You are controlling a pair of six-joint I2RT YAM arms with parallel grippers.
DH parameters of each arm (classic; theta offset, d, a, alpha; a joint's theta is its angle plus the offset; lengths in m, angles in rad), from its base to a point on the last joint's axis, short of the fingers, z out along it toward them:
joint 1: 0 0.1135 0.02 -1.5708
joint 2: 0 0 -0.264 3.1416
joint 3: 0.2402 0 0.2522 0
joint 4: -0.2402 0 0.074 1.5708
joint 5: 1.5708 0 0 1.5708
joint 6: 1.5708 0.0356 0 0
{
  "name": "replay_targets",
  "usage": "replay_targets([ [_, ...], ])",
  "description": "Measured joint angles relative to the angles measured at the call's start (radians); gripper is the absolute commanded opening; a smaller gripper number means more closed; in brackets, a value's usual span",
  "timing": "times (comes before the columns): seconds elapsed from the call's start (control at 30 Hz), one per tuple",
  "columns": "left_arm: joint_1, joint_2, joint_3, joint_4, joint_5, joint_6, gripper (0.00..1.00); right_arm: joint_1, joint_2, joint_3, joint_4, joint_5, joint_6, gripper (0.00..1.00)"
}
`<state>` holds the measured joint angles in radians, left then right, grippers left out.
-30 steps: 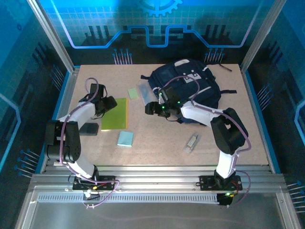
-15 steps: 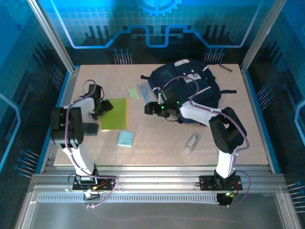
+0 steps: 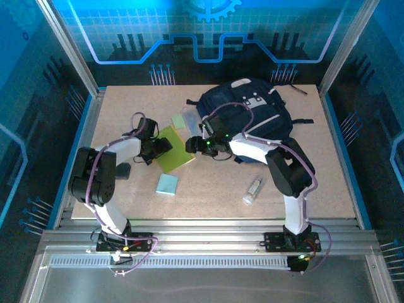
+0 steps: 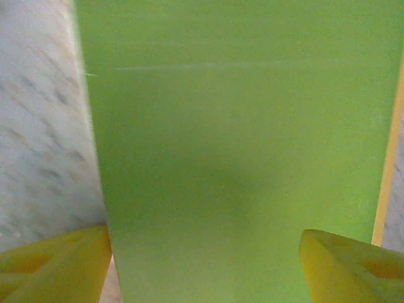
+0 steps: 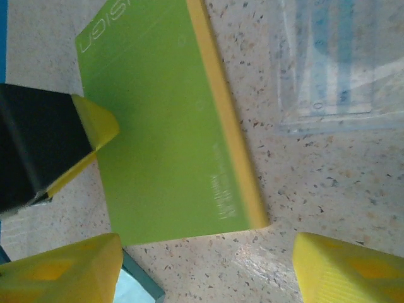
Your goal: Pack books, pencil case, and school supplies into a backpack
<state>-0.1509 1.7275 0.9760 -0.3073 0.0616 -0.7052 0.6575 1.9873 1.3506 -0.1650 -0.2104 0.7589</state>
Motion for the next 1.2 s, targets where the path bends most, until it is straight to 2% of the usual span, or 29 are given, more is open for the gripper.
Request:
replay_targets([
  [0.1,-0.030,-0.013,-0.016,0.002,0.019,-0.016,0.77,0.005,0.035,0.029,-0.013,0.008,-0.017,0.65],
  [0.47,-0.029,-0.043,-0.016,-0.061,-0.015,0.027,0.75,0.005,0.148,0.254,-0.195,0.156,-0.183,0.65],
  [0.7,-0.029,-0.026,-0.016,-0.100,-0.023,0.044,0.74,0.025,0.199,0.278,-0.251,0.219,-0.211,0.65],
  [0.8,-0.029,-0.019,-0.008,-0.111,-0.024,0.057,0.71,0.037,0.224,0.285,-0.258,0.244,-0.218,0.65],
  [0.97,-0.028,-0.005,0.002,-0.130,-0.035,0.061,0.60,0.038,0.237,0.304,-0.257,0.217,-0.222,0.55],
  [1.2,-0.020,0.016,0.016,-0.161,-0.049,0.054,0.45,0.035,0.236,0.278,-0.175,0.070,-0.175,0.54],
])
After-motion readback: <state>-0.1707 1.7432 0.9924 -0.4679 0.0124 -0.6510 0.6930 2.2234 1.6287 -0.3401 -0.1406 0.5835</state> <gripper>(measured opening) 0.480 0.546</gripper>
